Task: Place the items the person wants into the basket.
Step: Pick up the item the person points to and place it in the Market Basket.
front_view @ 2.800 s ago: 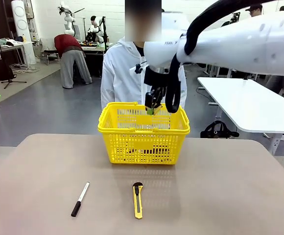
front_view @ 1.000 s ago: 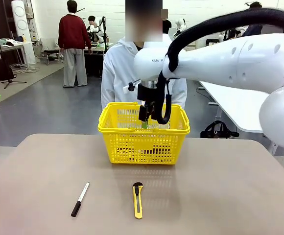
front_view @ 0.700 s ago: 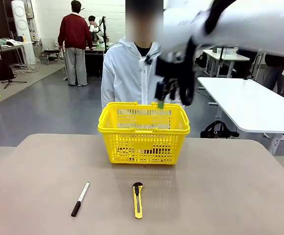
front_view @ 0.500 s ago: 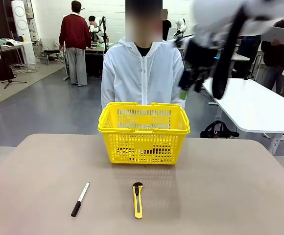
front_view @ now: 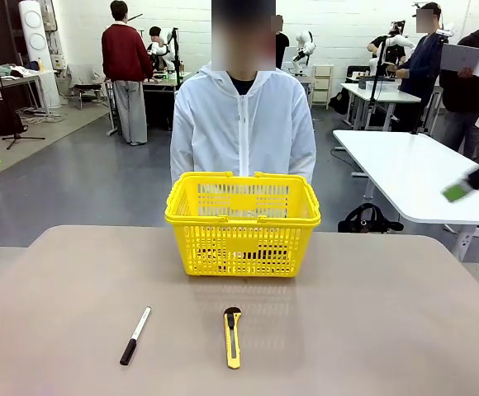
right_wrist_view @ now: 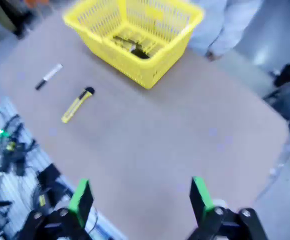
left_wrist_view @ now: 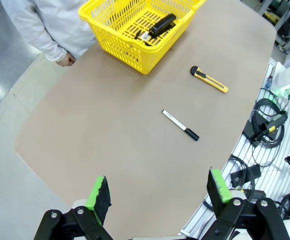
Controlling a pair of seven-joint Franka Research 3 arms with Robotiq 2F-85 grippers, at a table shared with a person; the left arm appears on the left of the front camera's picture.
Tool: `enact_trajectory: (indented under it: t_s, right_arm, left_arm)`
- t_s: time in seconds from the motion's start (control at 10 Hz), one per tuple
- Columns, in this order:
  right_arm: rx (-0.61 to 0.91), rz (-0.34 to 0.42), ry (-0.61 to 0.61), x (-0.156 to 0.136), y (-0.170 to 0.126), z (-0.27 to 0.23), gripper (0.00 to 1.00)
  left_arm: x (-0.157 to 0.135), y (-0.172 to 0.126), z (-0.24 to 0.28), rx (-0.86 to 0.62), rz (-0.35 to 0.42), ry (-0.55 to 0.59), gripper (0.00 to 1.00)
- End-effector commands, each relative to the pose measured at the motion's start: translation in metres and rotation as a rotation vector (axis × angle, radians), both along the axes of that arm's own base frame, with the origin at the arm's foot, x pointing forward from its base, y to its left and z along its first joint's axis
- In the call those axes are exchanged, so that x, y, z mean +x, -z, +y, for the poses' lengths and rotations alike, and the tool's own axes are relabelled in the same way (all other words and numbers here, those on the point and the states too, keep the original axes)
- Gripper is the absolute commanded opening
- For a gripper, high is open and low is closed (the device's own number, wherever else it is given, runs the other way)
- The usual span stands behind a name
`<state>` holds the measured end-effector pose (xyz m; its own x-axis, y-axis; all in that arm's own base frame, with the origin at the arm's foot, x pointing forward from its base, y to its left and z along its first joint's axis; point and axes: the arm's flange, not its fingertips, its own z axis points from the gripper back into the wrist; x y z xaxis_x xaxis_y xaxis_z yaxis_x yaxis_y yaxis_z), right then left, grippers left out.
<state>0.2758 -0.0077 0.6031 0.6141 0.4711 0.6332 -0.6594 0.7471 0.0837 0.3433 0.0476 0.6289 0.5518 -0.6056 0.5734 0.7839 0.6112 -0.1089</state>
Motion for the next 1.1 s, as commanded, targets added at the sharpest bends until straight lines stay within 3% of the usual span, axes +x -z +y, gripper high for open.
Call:
enact_trajectory:
  t_s: [0.0,0.2,0.5,0.7,1.0]
  right_arm:
    - [0.098,-0.068,0.008,-0.018,-0.001,-0.035,1.0]
    - [0.149,-0.078,0.034,-0.032,-0.015,-0.061,1.0]
    - [0.135,0.039,0.071,-0.029,-0.024,-0.069,1.0]
    - [0.133,0.07,0.101,-0.021,-0.028,-0.068,1.0]
    - [0.158,0.025,0.068,-0.025,-0.021,-0.068,1.0]
  left_arm:
    - [0.0,0.001,0.001,-0.017,-0.009,0.026,1.0]
    - [0.0,0.001,0.001,-0.017,-0.009,0.026,1.0]
    - [0.0,0.001,0.001,-0.017,-0.009,0.026,1.0]
    - [0.0,0.001,0.001,-0.017,-0.009,0.026,1.0]
    - [0.0,0.001,0.001,-0.017,-0.009,0.026,1.0]
